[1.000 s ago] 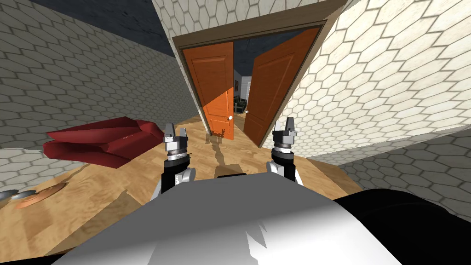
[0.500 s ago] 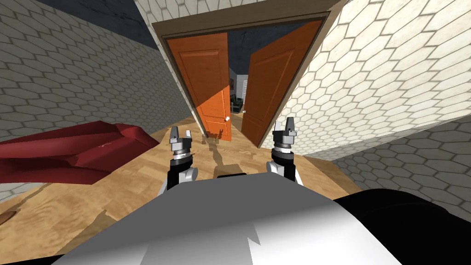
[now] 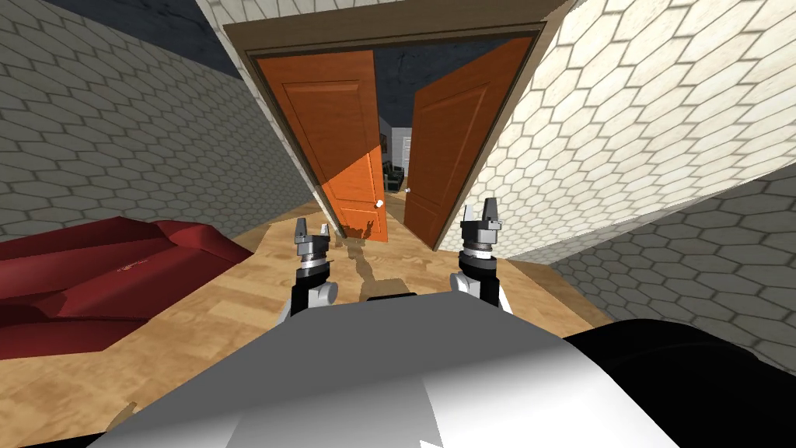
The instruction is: Push the door open
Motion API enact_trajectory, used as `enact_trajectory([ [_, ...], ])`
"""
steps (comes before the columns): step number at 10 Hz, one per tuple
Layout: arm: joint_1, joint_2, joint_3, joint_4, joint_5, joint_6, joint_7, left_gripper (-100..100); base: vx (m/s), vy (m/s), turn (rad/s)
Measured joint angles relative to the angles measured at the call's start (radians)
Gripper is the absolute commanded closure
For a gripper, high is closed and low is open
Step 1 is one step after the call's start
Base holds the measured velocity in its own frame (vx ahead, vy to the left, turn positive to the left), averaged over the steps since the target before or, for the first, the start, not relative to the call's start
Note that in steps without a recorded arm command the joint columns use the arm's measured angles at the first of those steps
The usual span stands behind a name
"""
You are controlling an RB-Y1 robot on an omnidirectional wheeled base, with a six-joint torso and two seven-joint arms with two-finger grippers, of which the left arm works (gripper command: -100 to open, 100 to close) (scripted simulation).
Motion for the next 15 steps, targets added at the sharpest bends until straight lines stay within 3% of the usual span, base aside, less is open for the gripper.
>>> enact_trajectory([
  [15,-0.094,0.014,-0.031,0.315,0.157,-0.080,0.274,-100,0.089,0.046,-0.125],
])
